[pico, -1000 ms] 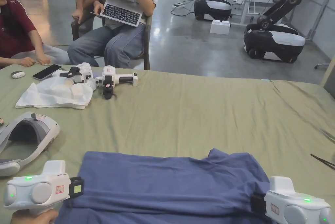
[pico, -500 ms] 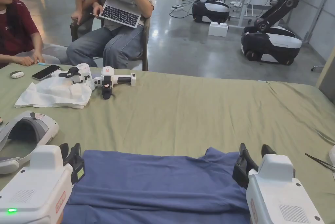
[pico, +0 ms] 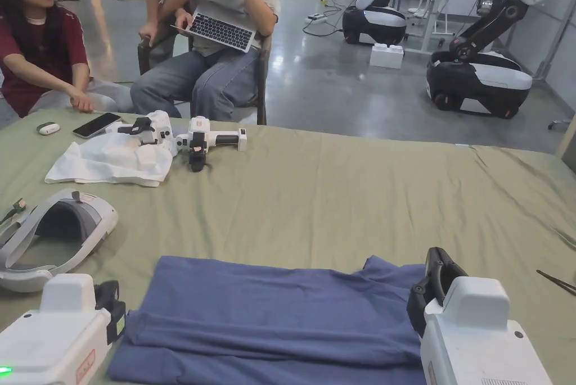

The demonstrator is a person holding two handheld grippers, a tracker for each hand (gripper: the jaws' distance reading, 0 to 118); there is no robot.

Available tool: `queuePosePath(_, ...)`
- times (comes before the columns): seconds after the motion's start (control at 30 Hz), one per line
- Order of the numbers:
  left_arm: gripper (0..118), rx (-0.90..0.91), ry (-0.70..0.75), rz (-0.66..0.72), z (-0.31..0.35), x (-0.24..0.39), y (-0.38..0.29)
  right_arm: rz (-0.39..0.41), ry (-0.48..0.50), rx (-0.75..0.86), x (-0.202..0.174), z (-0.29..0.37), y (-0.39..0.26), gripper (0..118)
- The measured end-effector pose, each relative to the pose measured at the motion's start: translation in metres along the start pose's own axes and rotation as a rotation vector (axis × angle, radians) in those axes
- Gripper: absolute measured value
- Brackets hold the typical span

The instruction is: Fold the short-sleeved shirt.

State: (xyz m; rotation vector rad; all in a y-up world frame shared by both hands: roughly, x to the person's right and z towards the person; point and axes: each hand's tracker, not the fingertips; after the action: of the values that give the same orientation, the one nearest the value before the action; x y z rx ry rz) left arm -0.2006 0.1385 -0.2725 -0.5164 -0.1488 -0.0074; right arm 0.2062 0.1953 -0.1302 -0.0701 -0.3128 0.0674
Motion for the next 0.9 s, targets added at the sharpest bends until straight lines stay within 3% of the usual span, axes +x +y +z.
queuePosePath(0.1, 0, -0.166, -0.021, 0.036, -0.028, -0.011, -0.011, -0.004, 0.004, -0.039, 0.004, -0.003, -0.008, 0)
queuePosePath(0.13, 6, -0.228, -0.026, 0.04, -0.041, -0.016, -0.016, -0.001, 0.001, -0.053, 0.005, -0.003, -0.011, 0)
queuePosePath(0.2, 32, -0.333, -0.03, 0.04, -0.059, -0.017, -0.022, 0.007, -0.004, -0.074, 0.01, -0.004, -0.018, 0)
queuePosePath(0.27, 66, -0.428, -0.034, 0.051, -0.078, -0.019, -0.029, 0.008, -0.009, -0.096, 0.014, -0.004, -0.024, 0)
queuePosePath(0.33, 74, -0.483, -0.014, 0.057, -0.093, -0.019, -0.037, 0.011, -0.021, -0.122, 0.019, -0.003, -0.03, 0)
queuePosePath(0.5, 72, -0.623, 0.004, 0.021, -0.116, -0.007, -0.057, 0.001, -0.049, -0.183, 0.034, -0.003, -0.045, 0)
queuePosePath(0.57, 69, -0.564, 0.036, 0.002, -0.11, 0.002, -0.055, -0.001, -0.062, -0.209, 0.041, -0.003, -0.051, 0)
queuePosePath(0.7, 25, -0.573, 0.014, -0.063, -0.103, 0.021, -0.052, -0.026, -0.093, -0.263, 0.061, -0.003, -0.063, 1)
queuePosePath(0.77, 14, -0.567, -0.027, -0.116, -0.111, 0.019, -0.054, -0.045, -0.127, -0.319, 0.077, -0.006, -0.071, 2)
queuePosePath(0.8, 2, -0.565, -0.047, -0.126, -0.11, 0.02, -0.054, -0.045, -0.144, -0.346, 0.085, -0.009, -0.074, 5)
queuePosePath(0.83, 1, -0.571, -0.027, -0.119, -0.11, 0.021, -0.054, -0.049, -0.156, -0.388, 0.095, -0.013, -0.079, 15)
queuePosePath(0.9, 0, -0.556, -0.027, -0.101, -0.101, 0.018, -0.054, -0.066, -0.164, -0.466, 0.117, -0.02, -0.088, 48)
